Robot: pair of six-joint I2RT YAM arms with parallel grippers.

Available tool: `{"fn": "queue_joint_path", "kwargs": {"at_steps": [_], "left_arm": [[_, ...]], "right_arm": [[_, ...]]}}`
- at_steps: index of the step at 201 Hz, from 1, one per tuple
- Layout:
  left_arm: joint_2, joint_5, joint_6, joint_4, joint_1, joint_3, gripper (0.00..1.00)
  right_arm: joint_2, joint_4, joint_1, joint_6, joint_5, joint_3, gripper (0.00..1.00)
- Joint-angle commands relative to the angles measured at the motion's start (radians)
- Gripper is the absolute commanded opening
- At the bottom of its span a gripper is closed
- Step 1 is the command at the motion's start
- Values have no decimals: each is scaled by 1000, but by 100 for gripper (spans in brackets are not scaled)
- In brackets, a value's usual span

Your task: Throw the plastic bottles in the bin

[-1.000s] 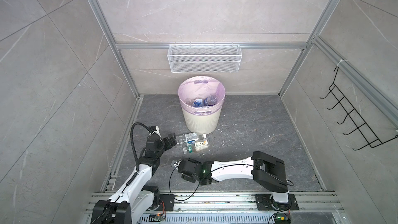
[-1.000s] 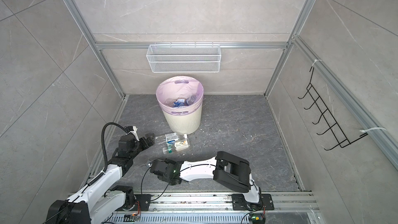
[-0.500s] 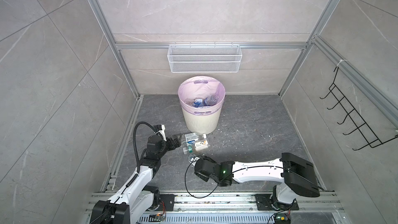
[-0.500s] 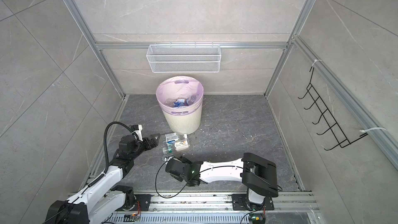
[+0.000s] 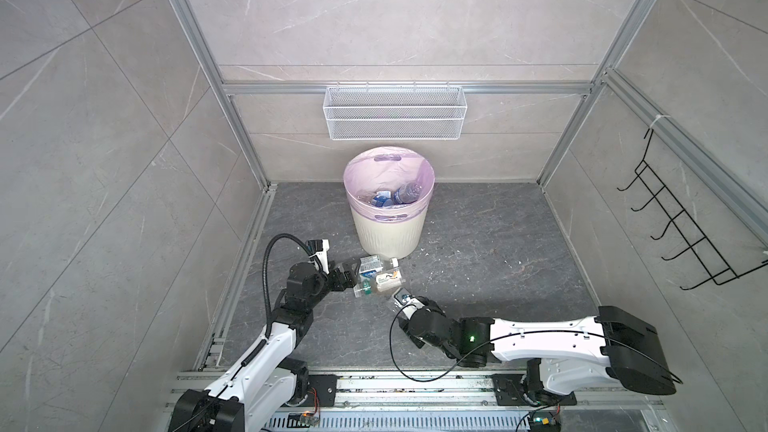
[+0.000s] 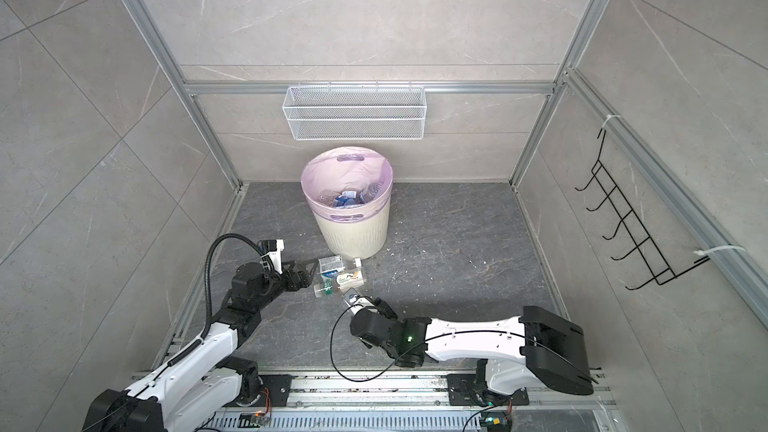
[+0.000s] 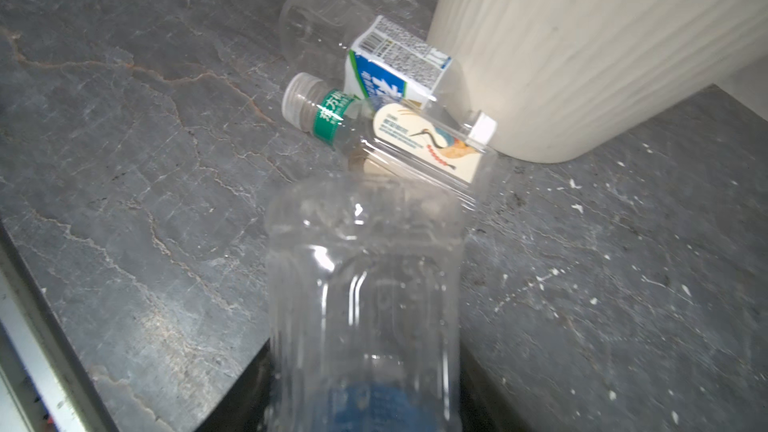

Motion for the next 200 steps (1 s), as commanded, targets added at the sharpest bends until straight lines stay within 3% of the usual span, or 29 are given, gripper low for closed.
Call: {"fn": "queue_joint_path", "kwargs": {"at_steps": [1, 101, 200], "left_arm": [[-12, 39, 40, 69, -8, 0, 100], [30, 76, 85, 85, -75, 25, 100], [50, 71, 101, 82, -107, 39, 100]], "right_arm": [[-76, 22, -3, 73, 98, -41, 43], [-280, -37, -3, 146, 239, -102, 41], [-365, -146, -4, 178, 356, 23, 34]]}}
